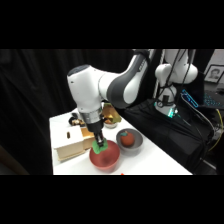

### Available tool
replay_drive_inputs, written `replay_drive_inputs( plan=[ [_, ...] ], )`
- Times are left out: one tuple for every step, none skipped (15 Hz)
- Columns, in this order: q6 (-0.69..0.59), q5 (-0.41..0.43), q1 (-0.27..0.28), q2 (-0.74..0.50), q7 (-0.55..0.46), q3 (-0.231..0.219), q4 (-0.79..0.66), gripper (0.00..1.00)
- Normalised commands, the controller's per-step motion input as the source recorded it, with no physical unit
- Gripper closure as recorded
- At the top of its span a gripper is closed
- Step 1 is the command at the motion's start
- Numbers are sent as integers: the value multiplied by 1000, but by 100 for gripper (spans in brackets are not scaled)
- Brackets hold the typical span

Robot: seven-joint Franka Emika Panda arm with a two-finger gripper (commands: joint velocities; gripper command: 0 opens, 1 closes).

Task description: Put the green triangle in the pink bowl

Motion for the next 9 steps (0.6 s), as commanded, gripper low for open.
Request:
replay_drive_inputs(
  plan=[
    [259,147,-56,-86,-172,3,-245,96],
    [246,147,-54,-69,-174,4,-228,96],
    [248,150,-51,-55,-181,8,-211,96],
    [243,142,-44,-36,-181,8,-184,96],
    [251,151,-45,-19,-191,16,-159,96],
    [257,146,-40,-2,-201,21,-134,96],
    [266,144,-38,24,-211,29,-102,96],
    [245,145,-35,45,-195,27,-67,96],
    [237,152,-40,65,-197,31,-36,96]
  ],
)
